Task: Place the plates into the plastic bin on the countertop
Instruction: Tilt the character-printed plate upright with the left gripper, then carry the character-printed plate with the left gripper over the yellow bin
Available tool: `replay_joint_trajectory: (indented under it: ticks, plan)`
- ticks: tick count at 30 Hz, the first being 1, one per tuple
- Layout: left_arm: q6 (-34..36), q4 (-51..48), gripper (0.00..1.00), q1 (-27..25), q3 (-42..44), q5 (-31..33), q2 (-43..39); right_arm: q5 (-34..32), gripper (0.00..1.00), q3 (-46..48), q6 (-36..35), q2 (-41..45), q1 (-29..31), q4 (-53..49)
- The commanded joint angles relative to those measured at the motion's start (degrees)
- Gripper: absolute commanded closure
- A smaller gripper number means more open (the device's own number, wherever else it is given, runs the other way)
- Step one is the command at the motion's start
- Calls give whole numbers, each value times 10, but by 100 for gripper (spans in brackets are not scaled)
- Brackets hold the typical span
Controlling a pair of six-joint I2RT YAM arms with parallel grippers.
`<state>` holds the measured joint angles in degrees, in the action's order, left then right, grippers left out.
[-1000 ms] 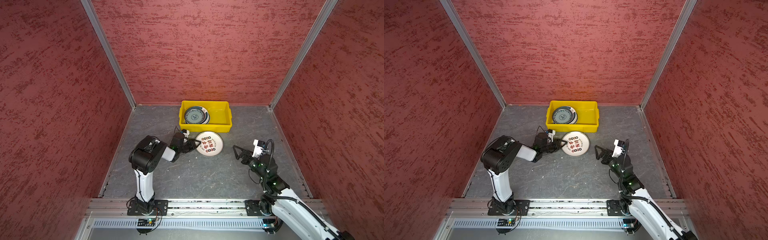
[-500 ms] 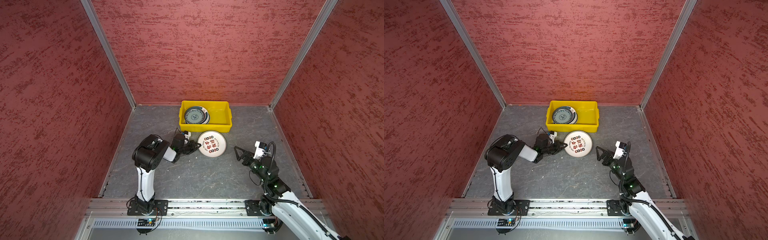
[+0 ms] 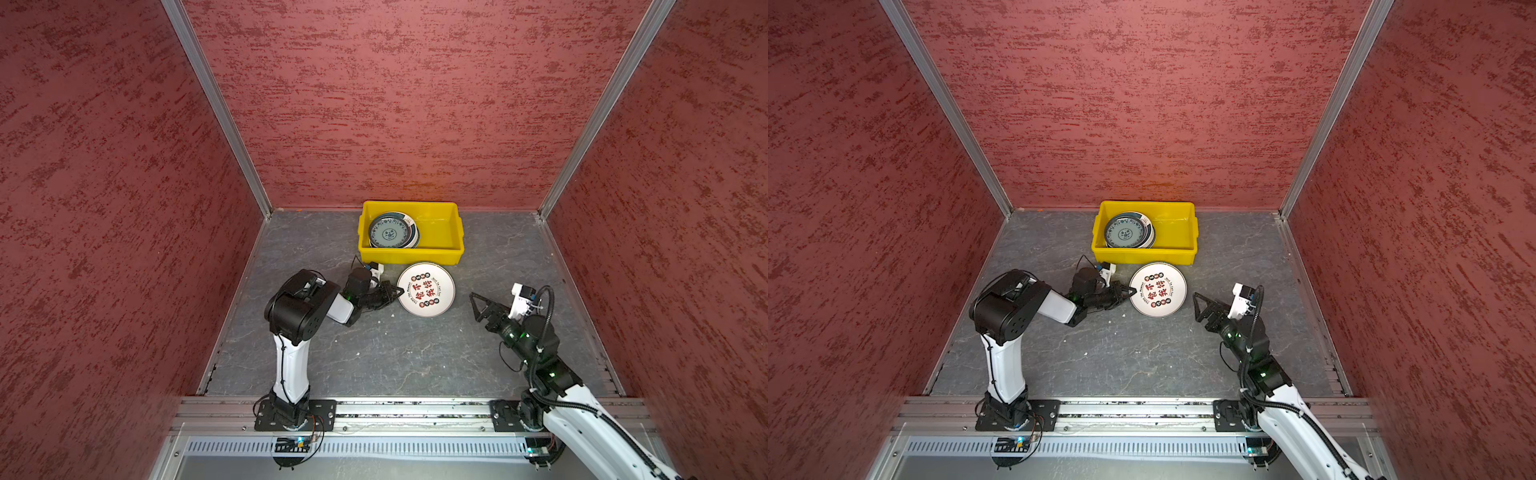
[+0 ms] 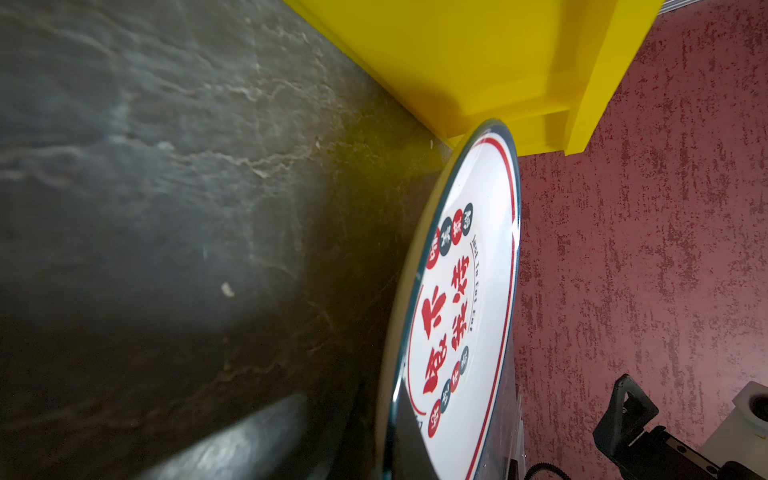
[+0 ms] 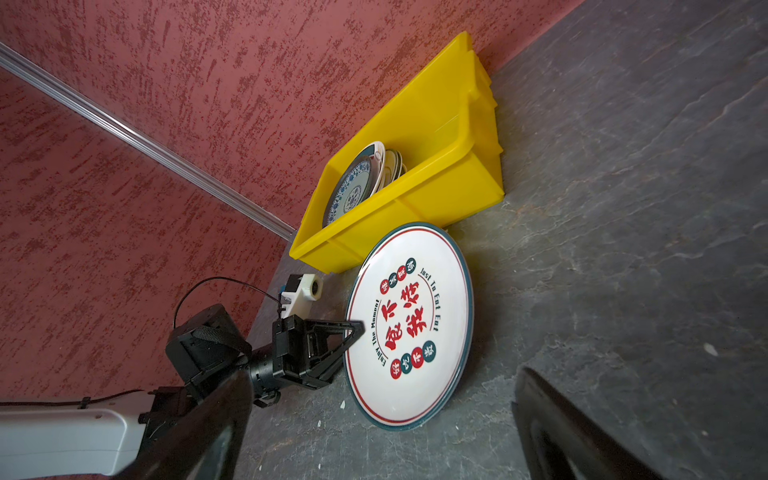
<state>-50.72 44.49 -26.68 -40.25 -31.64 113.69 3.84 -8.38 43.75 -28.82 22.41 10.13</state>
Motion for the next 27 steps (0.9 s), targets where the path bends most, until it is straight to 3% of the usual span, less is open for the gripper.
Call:
replay_joint_trajectory:
  ticks: [1,15,21,27]
  plan:
    - [-1,8,100,-6,1,-6,-31,-18,1,6,5,3,1,0]
    - [27,-59,100,-7,17,27,-124,-20,1,9,14,-8,2,7]
    - [75,-150,100,-7,-14,45,-182,-17,1,10,18,-13,2,9]
    - [144,-288,100,-5,-67,119,-247,-20,1,21,24,-13,2,19]
